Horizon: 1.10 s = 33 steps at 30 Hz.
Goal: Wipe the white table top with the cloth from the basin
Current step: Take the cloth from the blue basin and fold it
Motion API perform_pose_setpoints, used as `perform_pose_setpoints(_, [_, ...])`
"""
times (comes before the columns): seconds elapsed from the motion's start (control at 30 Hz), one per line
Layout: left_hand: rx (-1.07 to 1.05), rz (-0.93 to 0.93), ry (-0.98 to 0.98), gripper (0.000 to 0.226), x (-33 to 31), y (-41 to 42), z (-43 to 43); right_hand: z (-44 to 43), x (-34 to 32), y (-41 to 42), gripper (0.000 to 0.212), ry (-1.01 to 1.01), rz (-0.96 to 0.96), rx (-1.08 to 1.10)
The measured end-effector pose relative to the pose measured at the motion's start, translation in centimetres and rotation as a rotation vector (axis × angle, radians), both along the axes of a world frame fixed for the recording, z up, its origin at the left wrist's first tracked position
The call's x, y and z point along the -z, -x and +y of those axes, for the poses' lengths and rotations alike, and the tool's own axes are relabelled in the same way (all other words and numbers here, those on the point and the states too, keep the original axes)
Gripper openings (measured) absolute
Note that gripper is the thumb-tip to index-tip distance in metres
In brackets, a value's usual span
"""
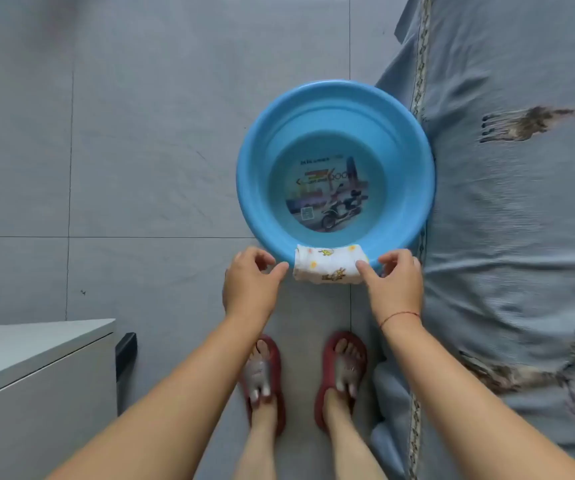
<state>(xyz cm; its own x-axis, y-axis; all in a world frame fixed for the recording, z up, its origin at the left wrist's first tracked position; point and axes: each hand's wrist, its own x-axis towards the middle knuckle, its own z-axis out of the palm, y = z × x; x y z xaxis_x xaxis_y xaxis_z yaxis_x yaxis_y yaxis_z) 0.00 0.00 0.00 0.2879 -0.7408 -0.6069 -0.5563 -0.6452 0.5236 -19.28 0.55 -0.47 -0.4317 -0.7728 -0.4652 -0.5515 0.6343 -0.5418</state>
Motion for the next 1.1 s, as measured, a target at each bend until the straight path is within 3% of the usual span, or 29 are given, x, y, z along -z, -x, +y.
perform_pose_setpoints(0.1, [-0.292,0.181,-0.188,0.041,2.2,0.8,0.5,0.8,2.2,0.1,0.047,-0.078,-0.018,0.292])
perform_pose_setpoints(0.2, [-0.380,0.452,-0.289,0.077,3.8,2.0,0.3,1.5,3.7,-0.3,0.060,-0.131,-0.313,0.478])
perform_pose_setpoints(0.23, [-0.386,0.504,-0.302,0.073,4.3,2.2,0.1,1.5,4.1,-0.3,0.059,-0.129,-0.425,0.498])
perform_pose_setpoints(0.3, [-0.387,0.552,-0.305,0.046,5.0,2.8,-0.1,1.4,4.5,-0.2,0.038,-0.117,-0.548,0.470])
perform_pose_setpoints(0.37, [-0.404,0.555,-0.313,0.025,5.3,3.3,0.0,1.3,4.7,0.0,0.017,-0.124,-0.519,0.423])
perform_pose_setpoints(0.4, [-0.412,0.545,-0.318,0.021,5.3,3.4,0.1,1.3,4.7,0.2,0.019,-0.153,-0.468,0.383])
perform_pose_setpoints(0.57, [-0.357,0.456,-0.387,0.027,3.9,3.6,0.3,0.9,3.9,0.8,0.043,-0.307,-0.320,0.256])
perform_pose_setpoints(0.77, [-0.271,0.503,-0.252,0.011,-1.3,3.1,-1.1,-1.1,-1.1,0.0,0.011,-0.183,-0.505,0.228])
perform_pose_setpoints(0.93, [-0.226,0.479,-0.040,0.015,-8.2,1.5,-3.2,-3.7,-7.9,-1.0,0.009,0.002,-0.510,0.109])
perform_pose_setpoints(1.1, [-0.203,0.506,0.177,0.011,-16.8,-1.6,-5.2,-6.8,-16.3,-3.7,0.016,0.133,-0.636,0.012])
